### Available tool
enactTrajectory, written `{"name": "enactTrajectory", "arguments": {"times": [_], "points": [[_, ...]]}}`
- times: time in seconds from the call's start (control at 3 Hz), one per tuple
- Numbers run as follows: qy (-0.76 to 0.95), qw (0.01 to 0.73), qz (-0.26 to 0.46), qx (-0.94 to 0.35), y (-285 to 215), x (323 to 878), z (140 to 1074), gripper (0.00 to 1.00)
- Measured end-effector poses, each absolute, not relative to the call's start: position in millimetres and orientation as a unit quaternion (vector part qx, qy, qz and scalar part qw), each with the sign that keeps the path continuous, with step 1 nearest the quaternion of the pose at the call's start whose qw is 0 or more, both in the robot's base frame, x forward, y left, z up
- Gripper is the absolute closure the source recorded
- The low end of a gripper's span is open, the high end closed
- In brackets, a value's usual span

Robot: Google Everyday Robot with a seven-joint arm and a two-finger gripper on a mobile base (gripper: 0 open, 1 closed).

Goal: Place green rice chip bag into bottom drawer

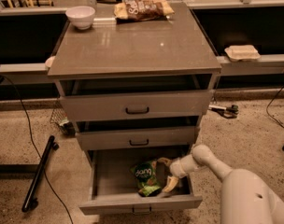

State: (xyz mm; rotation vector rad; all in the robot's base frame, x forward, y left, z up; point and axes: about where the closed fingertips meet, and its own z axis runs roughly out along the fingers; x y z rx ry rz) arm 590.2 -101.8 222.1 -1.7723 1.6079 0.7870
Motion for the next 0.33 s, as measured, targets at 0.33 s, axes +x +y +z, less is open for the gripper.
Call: {"name": "enactTrajectory", "arguments": {"times": [0.33], "points": [[0.607,0.334,0.279,-0.665,-149.2,584.5,271.0,0.00]]}}
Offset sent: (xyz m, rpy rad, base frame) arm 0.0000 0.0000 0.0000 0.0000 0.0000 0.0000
